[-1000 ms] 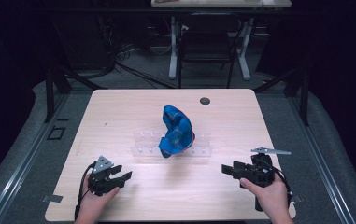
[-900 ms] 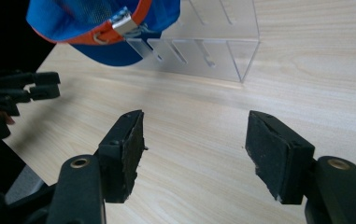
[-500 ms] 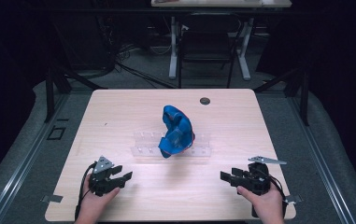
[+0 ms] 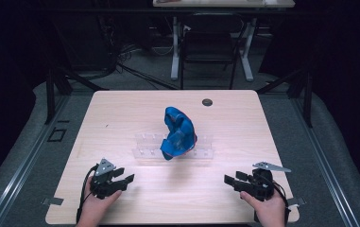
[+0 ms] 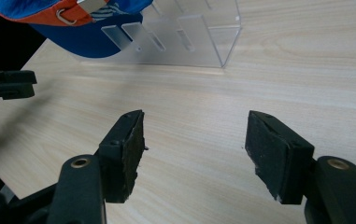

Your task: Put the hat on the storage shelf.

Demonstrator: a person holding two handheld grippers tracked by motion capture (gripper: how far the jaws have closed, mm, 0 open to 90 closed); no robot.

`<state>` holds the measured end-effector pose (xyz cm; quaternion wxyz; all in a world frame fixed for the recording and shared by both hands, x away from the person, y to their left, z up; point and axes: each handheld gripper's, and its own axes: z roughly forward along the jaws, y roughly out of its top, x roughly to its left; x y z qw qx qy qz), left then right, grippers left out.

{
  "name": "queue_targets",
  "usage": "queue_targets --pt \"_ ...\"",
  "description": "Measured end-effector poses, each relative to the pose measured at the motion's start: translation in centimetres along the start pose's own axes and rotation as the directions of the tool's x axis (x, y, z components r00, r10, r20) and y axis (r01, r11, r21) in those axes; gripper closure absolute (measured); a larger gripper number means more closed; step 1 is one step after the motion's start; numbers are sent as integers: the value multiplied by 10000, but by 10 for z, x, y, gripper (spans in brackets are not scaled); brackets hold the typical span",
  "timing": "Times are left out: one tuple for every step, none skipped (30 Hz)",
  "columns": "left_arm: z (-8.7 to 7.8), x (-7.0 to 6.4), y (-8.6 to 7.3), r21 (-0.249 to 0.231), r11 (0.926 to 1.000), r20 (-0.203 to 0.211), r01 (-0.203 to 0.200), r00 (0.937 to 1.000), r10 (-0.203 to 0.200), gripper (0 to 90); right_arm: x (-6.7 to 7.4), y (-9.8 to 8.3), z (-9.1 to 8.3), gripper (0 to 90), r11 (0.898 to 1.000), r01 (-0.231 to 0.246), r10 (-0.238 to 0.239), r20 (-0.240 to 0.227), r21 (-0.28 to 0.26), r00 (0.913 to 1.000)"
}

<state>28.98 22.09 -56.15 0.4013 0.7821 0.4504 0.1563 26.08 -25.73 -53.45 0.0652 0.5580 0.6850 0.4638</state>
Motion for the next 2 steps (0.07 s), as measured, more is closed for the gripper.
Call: queue_targets --pt "0 -1 0 -33 10000 -29 -43 10000 43 472 -1 -1 0 371 9999 -22 22 34 -102 10000" --pt "0 -2 1 -84 10000 -4 -41 10000 41 472 -1 -2 0 371 9998 -41 42 20 -208 10000"
